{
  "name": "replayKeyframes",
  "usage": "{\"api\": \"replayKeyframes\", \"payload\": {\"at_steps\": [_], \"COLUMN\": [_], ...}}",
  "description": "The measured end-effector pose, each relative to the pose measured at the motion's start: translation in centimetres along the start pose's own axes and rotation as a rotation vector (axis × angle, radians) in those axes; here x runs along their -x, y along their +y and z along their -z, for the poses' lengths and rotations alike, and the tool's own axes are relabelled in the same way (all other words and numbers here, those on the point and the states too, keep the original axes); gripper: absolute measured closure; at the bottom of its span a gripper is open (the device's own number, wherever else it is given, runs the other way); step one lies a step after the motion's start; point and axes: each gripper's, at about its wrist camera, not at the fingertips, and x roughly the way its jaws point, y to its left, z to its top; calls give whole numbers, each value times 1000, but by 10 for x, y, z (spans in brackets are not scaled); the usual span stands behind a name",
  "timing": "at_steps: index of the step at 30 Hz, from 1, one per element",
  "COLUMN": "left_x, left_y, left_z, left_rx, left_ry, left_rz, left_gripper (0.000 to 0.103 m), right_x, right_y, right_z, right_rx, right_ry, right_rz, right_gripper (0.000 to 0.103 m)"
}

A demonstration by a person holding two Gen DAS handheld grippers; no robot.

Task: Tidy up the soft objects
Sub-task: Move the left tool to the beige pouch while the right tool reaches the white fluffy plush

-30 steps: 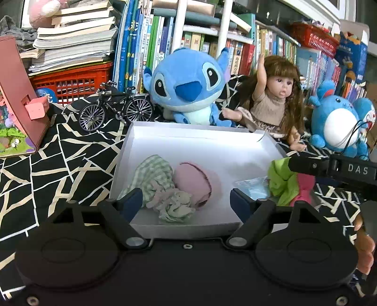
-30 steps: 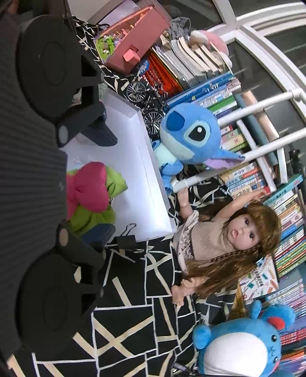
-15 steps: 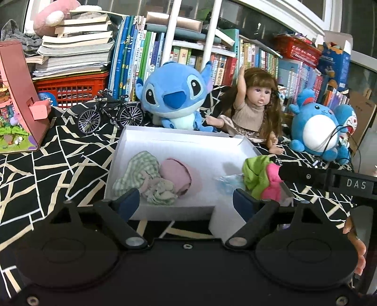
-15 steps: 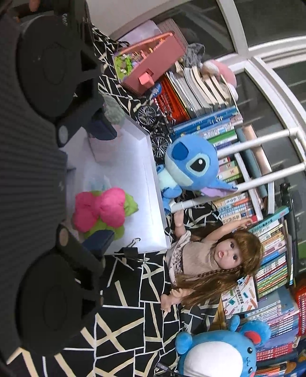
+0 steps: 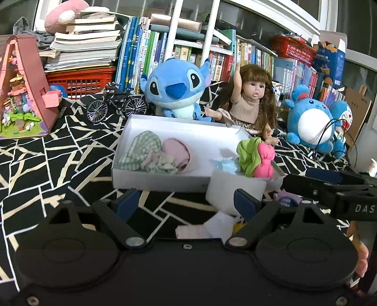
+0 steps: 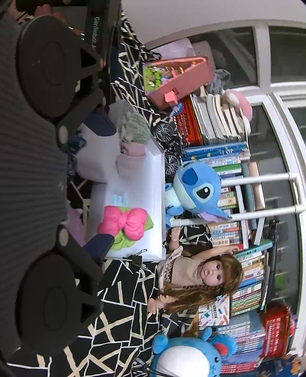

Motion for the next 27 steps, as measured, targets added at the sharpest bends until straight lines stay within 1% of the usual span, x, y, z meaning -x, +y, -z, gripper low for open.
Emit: {"api": "replayKeyframes", "payload": {"at_steps": [5,11,17,22,27], "left_x": [7,8,12,19,31], "left_y": [-1,-3,3,7,7], "left_z": [13,27,39,49,61], "left_rx": [-10,-34,-7,7,-12], "left_ry": [-3,9,3,-18,-52], "left_rz": [-10,-27,-33,-41,-44], "left_gripper": [16,16,16,16,16], "right_x": [10,16,29,38,46], "right_y": [8,12,17,25,31], "right_z": [12,28,42,56,68], "right_rx": [35,41,54,87,116], "right_ry": [-8,-10,-26,-32,-31], "right_rz": [1,6,10,28,45], "right_gripper": [6,6,4,4,3]}}
